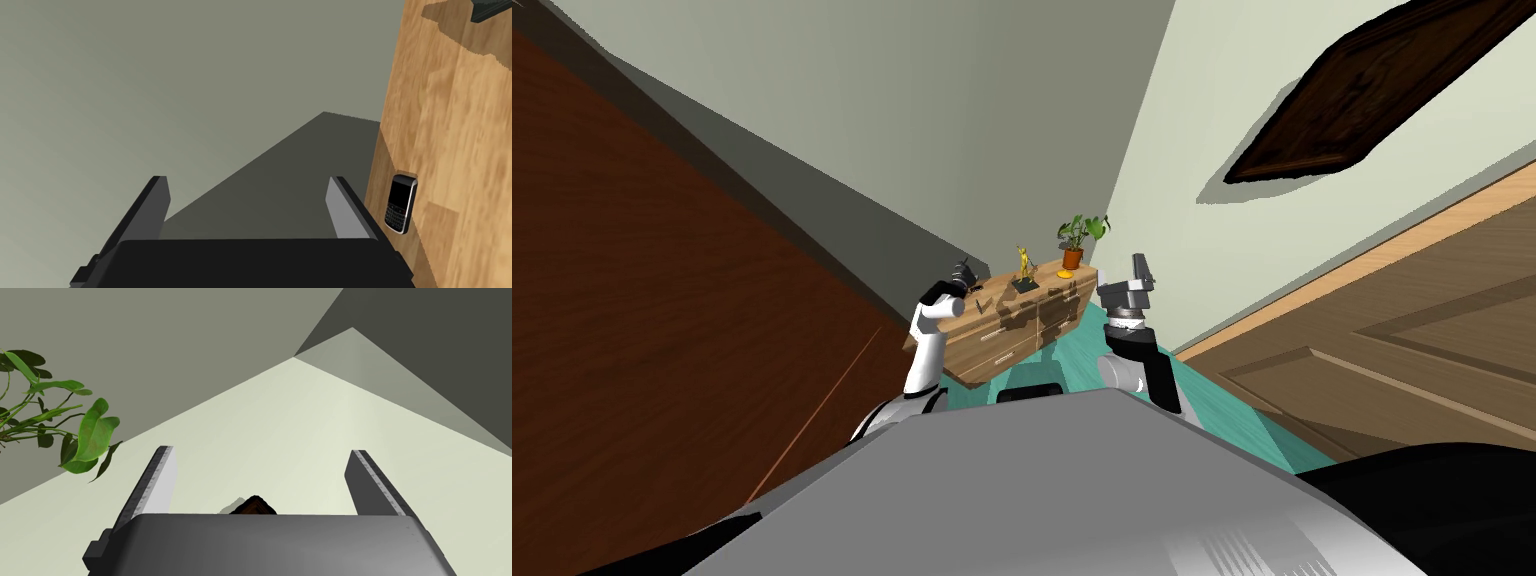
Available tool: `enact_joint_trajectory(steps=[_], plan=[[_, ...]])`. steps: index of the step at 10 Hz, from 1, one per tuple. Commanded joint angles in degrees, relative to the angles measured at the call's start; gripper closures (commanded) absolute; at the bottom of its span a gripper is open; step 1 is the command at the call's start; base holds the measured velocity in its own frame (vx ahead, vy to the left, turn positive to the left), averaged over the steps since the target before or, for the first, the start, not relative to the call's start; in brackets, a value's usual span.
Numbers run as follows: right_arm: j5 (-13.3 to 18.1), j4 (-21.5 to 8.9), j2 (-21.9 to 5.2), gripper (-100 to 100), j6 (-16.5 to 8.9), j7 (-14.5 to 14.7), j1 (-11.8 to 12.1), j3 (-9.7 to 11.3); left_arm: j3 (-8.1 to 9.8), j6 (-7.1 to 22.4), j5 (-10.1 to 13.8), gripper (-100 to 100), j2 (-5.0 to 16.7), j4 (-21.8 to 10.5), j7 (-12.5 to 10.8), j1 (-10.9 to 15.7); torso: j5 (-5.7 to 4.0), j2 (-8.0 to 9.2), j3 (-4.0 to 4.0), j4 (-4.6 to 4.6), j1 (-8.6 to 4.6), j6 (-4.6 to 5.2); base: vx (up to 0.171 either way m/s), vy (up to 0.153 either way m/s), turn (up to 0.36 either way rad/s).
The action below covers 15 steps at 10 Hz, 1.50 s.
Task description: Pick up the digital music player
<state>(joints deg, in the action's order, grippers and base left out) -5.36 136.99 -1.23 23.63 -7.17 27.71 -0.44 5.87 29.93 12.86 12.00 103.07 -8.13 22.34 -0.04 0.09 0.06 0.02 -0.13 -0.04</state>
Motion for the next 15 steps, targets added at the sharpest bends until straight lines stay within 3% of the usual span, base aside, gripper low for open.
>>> enact_joint_trajectory(steps=[1,2,4,5,7,8,10,11,13,14,15], plan=[[0.0,0.0,0.0,0,0.0,0.0,0.0,0.0,0.03,2.2,0.2,-100,0.2,-0.3,0.0,0.6,0.00,0.00,0.00,0.00,0.00,0.00,-0.009,-0.018,0.002],[0.0,0.0,0.0,0,0.0,0.0,0.0,0.0,0.26,4.2,0.6,-100,0.2,-3.0,-0.1,3.4,0.02,-0.02,-0.01,-0.01,0.08,-0.01,-0.014,-0.036,-0.014],[0.0,0.0,0.0,0,0.0,0.0,0.0,0.0,0.26,6.8,0.6,-100,0.2,-3.0,-0.1,4.0,0.01,-0.01,0.00,0.00,0.03,-0.01,-0.013,-0.027,-0.003],[0.0,0.0,0.0,0,0.0,0.0,0.0,0.0,0.49,8.9,0.9,-100,0.2,-5.5,-0.1,6.5,0.02,-0.02,-0.01,-0.01,0.09,-0.01,-0.009,-0.029,-0.002],[0.0,0.0,0.0,0,0.0,0.0,0.0,0.0,0.49,11.4,0.9,-100,0.2,-5.8,-0.1,7.4,0.02,-0.02,-0.02,-0.01,0.07,-0.01,-0.011,-0.019,-0.001],[0.0,0.0,0.0,0,0.0,0.0,0.0,0.0,0.71,13.5,1.1,-100,0.2,-8.3,-0.2,9.8,0.03,-0.02,-0.01,-0.01,0.11,-0.02,-0.013,-0.020,0.013],[0.0,0.0,0.0,0,0.0,0.0,0.0,0.0,0.71,16.0,1.1,-100,0.2,-8.7,-0.2,10.6,0.02,-0.02,-0.01,-0.01,0.09,-0.01,-0.010,-0.017,0.001],[0.0,0.0,0.0,0,0.0,0.0,0.0,0.0,0.91,17.8,1.2,-100,0.3,-11.6,-0.3,13.3,0.03,-0.03,-0.02,-0.01,0.12,-0.02,-0.007,-0.018,0.022],[0.0,0.0,0.0,0,0.0,0.0,0.0,0.0,0.91,20.5,1.2,-100,0.3,-11.6,-0.3,13.6,0.03,-0.04,-0.02,-0.01,0.10,-0.02,-0.003,-0.013,0.005],[0.0,0.0,0.0,0,0.0,0.0,0.0,0.0,1.10,22.3,1.2,-100,0.2,-14.6,-0.4,16.6,0.03,-0.05,-0.03,-0.02,0.14,-0.02,0.001,-0.006,0.023],[0.0,0.0,0.0,0,0.0,0.0,0.0,0.0,1.10,23.7,1.2,-100,0.2,-14.6,-0.4,16.6,0.04,-0.07,-0.04,-0.02,0.15,-0.02,0.001,-0.007,0.022]])
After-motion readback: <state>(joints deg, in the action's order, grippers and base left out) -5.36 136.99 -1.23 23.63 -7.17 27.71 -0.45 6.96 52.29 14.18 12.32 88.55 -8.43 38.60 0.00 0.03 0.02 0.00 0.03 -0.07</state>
